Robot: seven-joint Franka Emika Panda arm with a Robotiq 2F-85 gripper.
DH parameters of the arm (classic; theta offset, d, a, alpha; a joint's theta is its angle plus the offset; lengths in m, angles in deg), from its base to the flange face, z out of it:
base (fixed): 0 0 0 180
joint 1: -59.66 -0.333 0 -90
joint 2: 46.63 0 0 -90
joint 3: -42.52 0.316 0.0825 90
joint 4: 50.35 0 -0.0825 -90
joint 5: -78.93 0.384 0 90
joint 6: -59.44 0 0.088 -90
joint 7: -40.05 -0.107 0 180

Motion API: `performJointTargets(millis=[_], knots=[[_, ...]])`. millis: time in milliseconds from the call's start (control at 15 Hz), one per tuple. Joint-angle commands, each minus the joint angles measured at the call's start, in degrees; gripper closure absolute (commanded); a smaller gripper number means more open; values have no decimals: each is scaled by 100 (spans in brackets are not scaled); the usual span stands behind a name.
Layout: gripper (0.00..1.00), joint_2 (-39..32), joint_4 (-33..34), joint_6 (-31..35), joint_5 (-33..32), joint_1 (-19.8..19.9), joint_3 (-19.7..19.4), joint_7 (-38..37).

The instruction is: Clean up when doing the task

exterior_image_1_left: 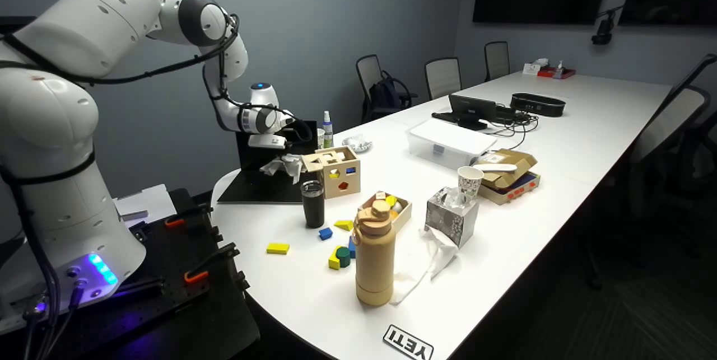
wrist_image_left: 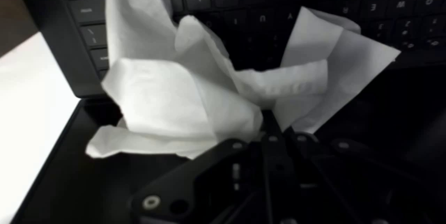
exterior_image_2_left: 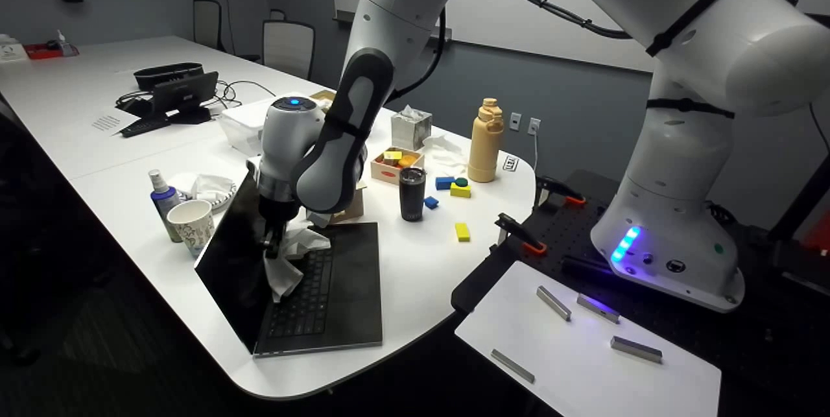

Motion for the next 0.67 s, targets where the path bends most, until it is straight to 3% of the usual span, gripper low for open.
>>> performJointTargets(millis=[0,267,600], knots=[[100,40,35,-289,-106,601,832,445],[100,-138,81,-588,-28,1202,1741,1091],[100,-467,151,-990,79,1676,2571,1757]])
